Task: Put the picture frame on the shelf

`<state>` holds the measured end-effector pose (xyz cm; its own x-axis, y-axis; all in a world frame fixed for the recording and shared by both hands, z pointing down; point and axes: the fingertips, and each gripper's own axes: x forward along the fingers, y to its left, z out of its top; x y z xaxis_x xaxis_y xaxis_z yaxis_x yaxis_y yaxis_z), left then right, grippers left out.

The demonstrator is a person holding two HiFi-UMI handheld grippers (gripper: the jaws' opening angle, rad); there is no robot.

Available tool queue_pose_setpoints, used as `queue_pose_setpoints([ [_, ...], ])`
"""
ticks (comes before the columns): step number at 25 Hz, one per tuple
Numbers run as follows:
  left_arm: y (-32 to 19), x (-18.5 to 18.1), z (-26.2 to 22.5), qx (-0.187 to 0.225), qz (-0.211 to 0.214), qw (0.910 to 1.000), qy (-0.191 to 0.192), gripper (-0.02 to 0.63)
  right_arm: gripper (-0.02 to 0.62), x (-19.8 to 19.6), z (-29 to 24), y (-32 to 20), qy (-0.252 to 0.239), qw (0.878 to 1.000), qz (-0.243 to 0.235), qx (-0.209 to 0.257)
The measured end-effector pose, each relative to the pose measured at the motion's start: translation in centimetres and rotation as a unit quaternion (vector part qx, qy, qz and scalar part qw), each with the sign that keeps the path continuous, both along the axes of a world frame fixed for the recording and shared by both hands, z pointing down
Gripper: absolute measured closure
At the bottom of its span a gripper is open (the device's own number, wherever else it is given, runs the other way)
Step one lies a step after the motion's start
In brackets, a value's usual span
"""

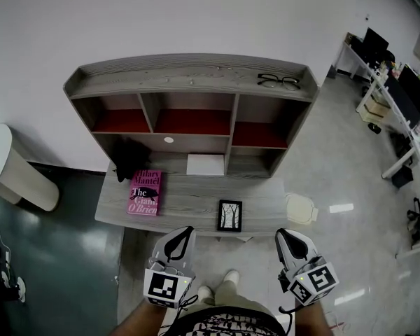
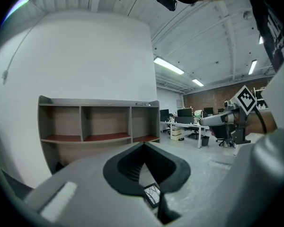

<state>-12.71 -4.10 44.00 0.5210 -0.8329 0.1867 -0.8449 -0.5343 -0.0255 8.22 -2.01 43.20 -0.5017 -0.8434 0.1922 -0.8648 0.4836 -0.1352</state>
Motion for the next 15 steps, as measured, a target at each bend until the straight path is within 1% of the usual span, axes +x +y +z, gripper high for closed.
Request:
queue_pose_setpoints([
  [4, -1.2, 1.0, -0.1, -0.003, -0.005, 1.0000, -0.005, 0.604, 0.568, 1.3, -0.3, -1.5, -0.007, 1.000, 0.001, 0.003],
  [9, -3.3, 2.6, -1.3, 0.011, -0.002, 0.9998, -0.014, 0.604, 0.568, 2.7, -0.5, -3.8, -0.018, 1.000, -0.001, 0.010],
  [15, -5.3, 3.8, -2.0, 0.008, -0.024, 0.9995, -0.020, 0.604, 0.568, 4.1, -0.9, -6.5, -0.028, 0.999, -0.017, 0.020],
])
